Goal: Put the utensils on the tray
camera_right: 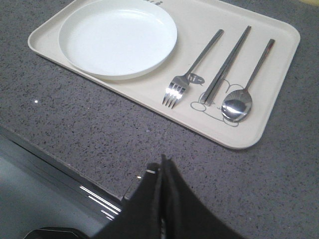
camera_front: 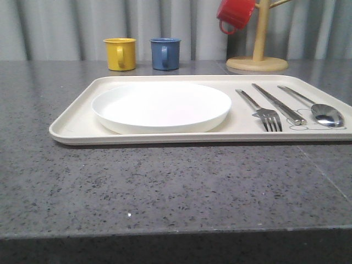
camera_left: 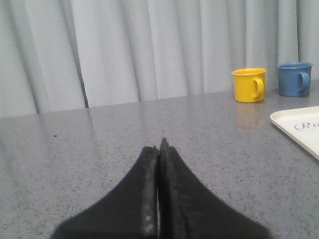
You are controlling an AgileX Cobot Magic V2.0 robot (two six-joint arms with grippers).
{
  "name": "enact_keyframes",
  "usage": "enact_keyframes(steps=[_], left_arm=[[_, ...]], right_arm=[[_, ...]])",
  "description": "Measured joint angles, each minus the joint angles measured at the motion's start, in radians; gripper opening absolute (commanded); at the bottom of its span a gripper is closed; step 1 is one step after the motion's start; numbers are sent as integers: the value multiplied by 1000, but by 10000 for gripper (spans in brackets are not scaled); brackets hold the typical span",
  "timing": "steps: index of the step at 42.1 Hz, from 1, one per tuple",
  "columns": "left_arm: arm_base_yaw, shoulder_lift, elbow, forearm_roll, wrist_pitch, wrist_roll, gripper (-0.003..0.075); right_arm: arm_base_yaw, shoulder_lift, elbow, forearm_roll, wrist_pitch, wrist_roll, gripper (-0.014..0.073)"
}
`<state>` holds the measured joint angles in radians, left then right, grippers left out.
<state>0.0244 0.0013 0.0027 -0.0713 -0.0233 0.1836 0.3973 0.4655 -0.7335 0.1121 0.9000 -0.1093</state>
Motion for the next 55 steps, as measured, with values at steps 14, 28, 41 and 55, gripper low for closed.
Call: enact_keyframes(steps=[14,28,41,55], left_arm=[[-5,-5,0,-2,-4,0,-20],[-5,-5,0,-2,-4,0,-20],[-5,-5,0,-2,-4,0,-20],[-5,-5,0,-2,-4,0,-20]], right_arm=[[0,-1,0,0,0,0,-67],[0,-1,0,0,0,0,-67],[0,-1,0,0,0,2,-67],[-93,-200,198,-29,-308,0,-67]])
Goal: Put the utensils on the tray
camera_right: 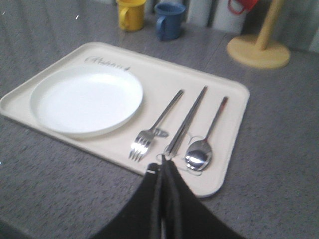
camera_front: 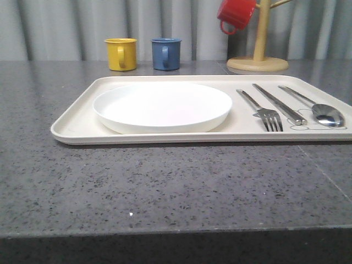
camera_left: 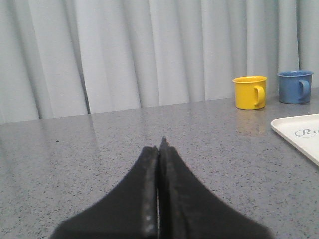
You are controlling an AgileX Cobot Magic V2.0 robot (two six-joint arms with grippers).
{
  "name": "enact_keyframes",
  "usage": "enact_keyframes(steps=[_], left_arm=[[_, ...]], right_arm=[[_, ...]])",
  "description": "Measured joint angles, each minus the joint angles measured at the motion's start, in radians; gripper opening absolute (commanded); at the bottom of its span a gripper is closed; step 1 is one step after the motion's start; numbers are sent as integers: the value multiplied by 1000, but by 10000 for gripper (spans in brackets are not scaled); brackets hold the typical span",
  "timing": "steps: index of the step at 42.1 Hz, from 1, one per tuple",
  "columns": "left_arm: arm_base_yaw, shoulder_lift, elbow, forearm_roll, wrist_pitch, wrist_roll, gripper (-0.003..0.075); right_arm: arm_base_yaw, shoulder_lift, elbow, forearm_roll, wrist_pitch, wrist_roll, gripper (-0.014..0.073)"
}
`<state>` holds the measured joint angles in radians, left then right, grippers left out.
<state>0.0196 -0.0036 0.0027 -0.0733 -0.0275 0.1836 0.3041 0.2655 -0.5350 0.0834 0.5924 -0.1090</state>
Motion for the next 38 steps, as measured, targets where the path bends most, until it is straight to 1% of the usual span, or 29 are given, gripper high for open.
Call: enact_keyframes(steps=[5,10,18,25,38], left_arm=[[0,0,0,0,0,0,-20],[0,0,0,0,0,0,-20],[0,0,0,0,-2,0,-20],[0,0,0,0,-2,0,-20],[0,0,0,0,-2,0,-20]], right_arm=[[-82,-136,173,-1,-181,0,-67],[-141,-254,339,-1,-307,0,-67],[-211,-275,532,-1,-449,0,-67],[-231,-277,562,-1,-502,0,-67],[-232,-277,562,-1,-507,-2,-67]])
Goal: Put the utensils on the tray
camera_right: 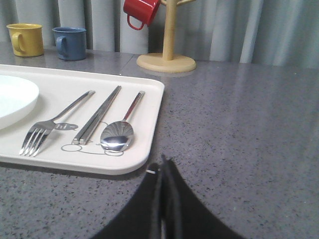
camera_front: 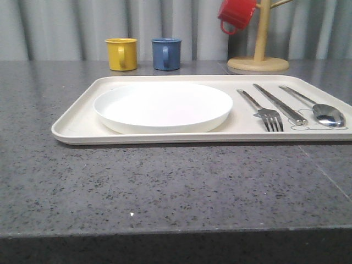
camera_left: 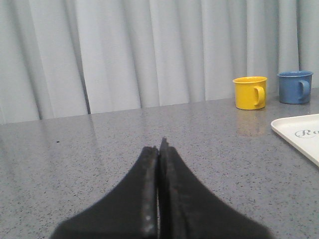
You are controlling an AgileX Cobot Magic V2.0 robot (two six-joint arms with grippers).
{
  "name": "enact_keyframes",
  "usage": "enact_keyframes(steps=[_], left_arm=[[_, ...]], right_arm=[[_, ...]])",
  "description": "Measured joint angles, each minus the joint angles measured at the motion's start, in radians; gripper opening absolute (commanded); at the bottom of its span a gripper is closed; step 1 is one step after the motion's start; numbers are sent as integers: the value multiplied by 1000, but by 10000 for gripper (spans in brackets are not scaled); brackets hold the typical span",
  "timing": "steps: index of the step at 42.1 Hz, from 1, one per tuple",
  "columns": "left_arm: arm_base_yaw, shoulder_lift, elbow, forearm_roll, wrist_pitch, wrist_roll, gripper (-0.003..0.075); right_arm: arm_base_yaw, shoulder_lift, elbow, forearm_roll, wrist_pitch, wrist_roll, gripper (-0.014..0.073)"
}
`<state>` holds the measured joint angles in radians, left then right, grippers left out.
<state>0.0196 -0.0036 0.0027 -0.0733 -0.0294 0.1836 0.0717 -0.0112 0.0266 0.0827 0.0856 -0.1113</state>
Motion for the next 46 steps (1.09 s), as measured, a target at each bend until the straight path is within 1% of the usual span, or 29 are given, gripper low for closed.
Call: enact_keyframes(steps=[4,10,16,27,46], left_arm=[[0,0,0,0,0,0,-20],[0,0,0,0,0,0,-20],[0,0,0,0,0,0,-20],[0,0,0,0,0,0,-20],[0,0,0,0,0,0,-20]], right_arm=[[0,0,0,-2,-6,11,-67],[0,0,0,-36,-8,85,-67],[0,0,0,-51,-14,111,-67],[-39,0,0,-54,-16,111,-67],[-39,0,0,-54,-58,102,-67]])
